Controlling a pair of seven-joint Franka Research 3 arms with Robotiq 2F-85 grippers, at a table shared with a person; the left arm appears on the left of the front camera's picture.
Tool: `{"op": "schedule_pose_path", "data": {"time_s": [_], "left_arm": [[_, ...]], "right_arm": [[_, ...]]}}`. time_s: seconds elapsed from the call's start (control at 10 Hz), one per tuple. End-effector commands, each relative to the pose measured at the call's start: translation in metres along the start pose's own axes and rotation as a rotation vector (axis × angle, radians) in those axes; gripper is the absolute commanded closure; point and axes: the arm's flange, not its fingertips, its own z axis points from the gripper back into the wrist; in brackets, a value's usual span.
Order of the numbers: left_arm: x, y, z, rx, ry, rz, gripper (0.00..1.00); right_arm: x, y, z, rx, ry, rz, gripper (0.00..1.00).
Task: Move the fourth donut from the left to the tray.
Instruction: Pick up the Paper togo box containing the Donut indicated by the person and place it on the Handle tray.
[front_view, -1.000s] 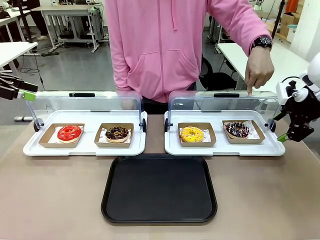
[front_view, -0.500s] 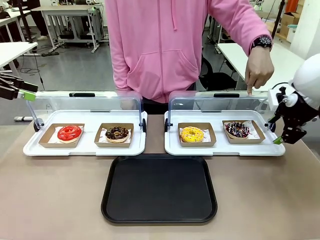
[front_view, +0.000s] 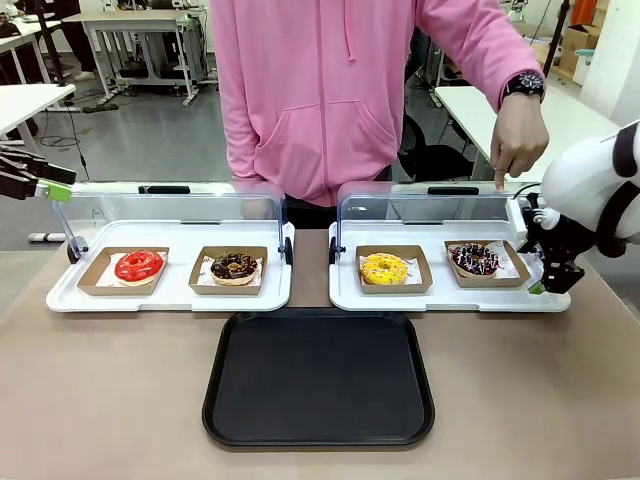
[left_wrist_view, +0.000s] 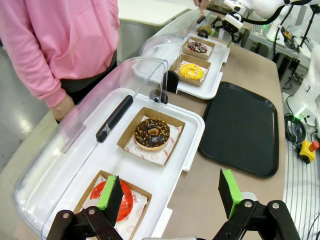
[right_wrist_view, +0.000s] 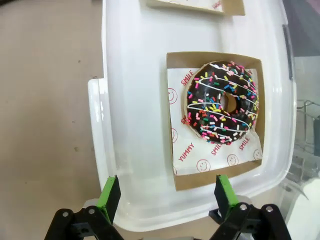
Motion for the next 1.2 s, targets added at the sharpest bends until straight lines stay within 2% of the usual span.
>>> {"op": "schedule_pose_path", "data": {"time_s": [0.0,0.4,0.8,0.9,1.0,1.1], "left_arm": [[0.001,-0.001,0.000,-0.004,-0.006,0.001,0.00],[0.001,-0.001,0.000,-0.004,-0.006,0.001,0.00],[0.001,-0.001,0.000,-0.004,-0.006,0.001,0.00],[0.001,-0.001,0.000,-0.004,-0.006,0.001,0.00],[0.001,-0.001,0.000,-0.004,-0.006,0.001,0.00],[0.001,-0.001,0.000,-0.004,-0.006,0.001,0.00]], "right_arm": [[-0.002,-0.014,-0.013,-0.024,0.030,0.058,0.00],[0.001,-0.025,-0.044,-0.012,0.059,0.106,0.00],[-0.004,-0.034,-0.050,-0.002,0.071,0.083,0.00],[-0.005,-0.034,-0.051,0.017,0.072,0.076,0.52],[-0.005,-0.034,-0.051,0.028,0.071,0.076,0.59],[-0.005,-0.033,-0.049,0.034,0.077,0.073,1.00]]}}
